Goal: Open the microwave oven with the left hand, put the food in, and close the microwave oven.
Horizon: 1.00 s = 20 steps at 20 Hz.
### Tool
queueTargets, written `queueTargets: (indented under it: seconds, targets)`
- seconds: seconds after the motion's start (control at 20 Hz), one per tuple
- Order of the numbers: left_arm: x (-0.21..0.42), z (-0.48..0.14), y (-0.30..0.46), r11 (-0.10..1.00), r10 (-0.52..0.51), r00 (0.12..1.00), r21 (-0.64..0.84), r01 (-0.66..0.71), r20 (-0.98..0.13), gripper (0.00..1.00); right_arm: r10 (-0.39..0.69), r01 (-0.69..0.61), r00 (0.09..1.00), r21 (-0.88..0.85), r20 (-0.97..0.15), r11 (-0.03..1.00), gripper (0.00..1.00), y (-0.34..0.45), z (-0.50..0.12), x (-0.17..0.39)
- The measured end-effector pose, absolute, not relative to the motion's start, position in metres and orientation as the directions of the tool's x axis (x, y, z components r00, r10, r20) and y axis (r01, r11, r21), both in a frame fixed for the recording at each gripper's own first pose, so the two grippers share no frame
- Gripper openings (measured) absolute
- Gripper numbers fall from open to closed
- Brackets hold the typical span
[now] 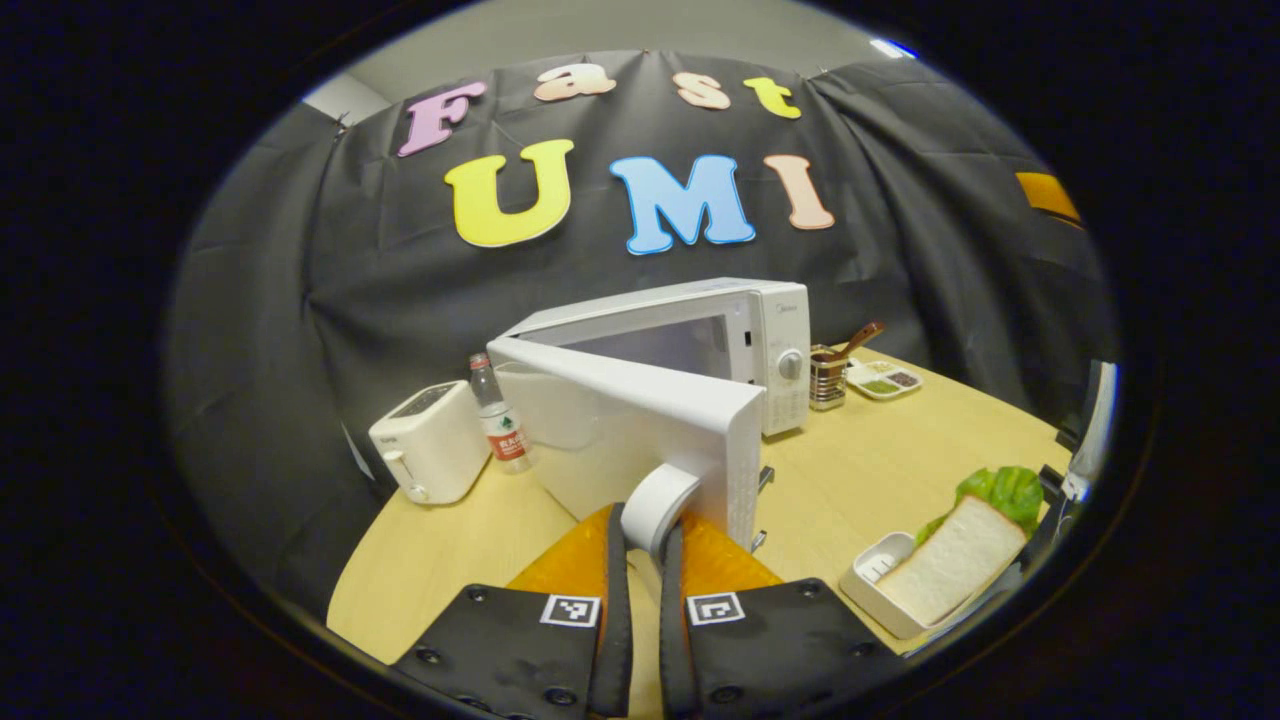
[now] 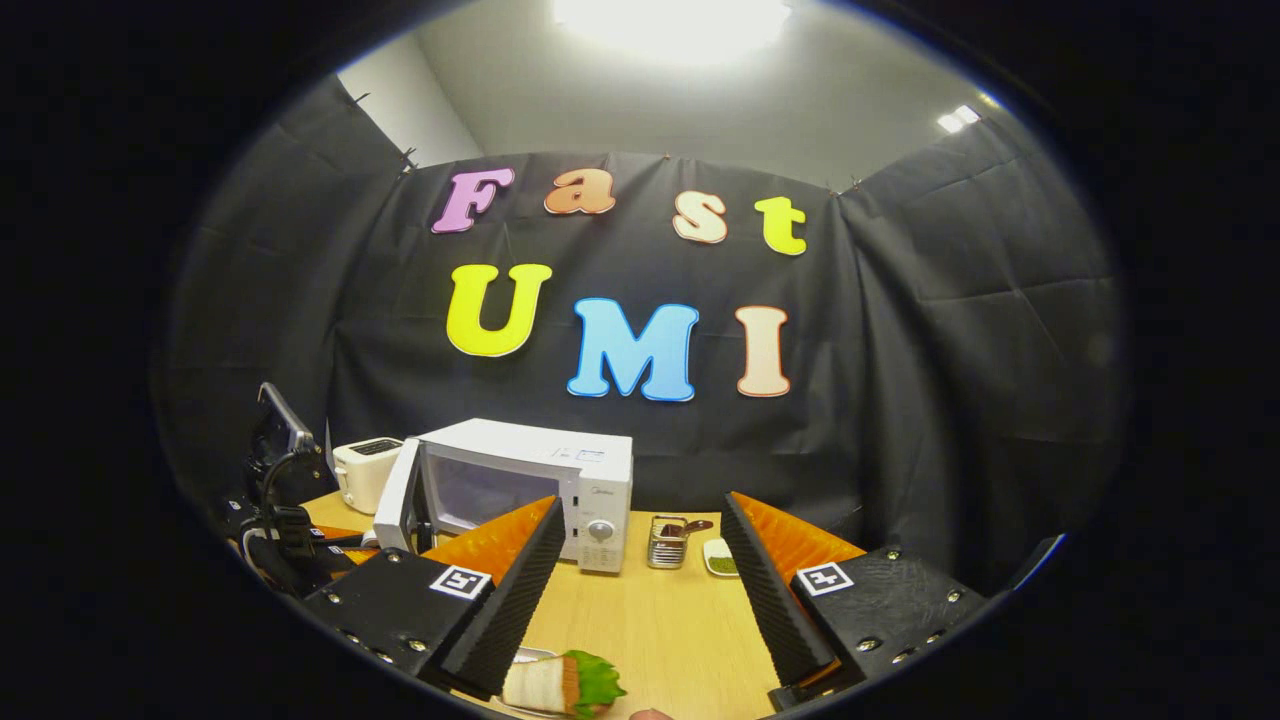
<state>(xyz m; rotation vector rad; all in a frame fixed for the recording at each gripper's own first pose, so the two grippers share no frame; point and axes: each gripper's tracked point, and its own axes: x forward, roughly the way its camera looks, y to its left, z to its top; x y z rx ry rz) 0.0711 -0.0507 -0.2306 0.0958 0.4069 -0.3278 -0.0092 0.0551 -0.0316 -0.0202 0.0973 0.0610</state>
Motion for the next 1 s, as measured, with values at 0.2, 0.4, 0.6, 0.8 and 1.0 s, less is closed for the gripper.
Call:
queueTargets:
  seconds: [0.2, 0.4, 0.6, 0.8, 1.0]
  targets:
    - [0.065, -0.233, -0.026, 0.934, -0.313, 0.862, 0.036, 0.356, -0.398, 0.20, 0.075, -0.078, 0.992, -0.020, -0.099, 0.997, 0.95, 0.087, -0.031, -0.010]
    - [0.063, -0.236, 0.002, 0.931, -0.315, 0.861, 0.043, 0.361, -0.400, 0.18, 0.076, -0.077, 0.992, -0.004, -0.101, 0.997, 0.95, 0.112, -0.033, -0.010]
    - [0.060, -0.242, 0.036, 0.940, -0.291, 0.867, 0.046, 0.337, -0.404, 0.19, 0.089, -0.088, 0.990, 0.016, -0.106, 0.996, 0.95, 0.141, -0.036, -0.010]
    - [0.059, -0.246, 0.064, 0.948, -0.283, 0.869, 0.023, 0.319, -0.405, 0.18, 0.105, -0.104, 0.989, 0.018, -0.103, 0.994, 0.96, 0.171, -0.037, -0.011]
    - [0.057, -0.249, 0.082, 0.953, -0.273, 0.875, 0.013, 0.303, -0.401, 0.16, 0.136, -0.133, 0.984, 0.031, -0.116, 0.991, 0.95, 0.193, -0.037, -0.009]
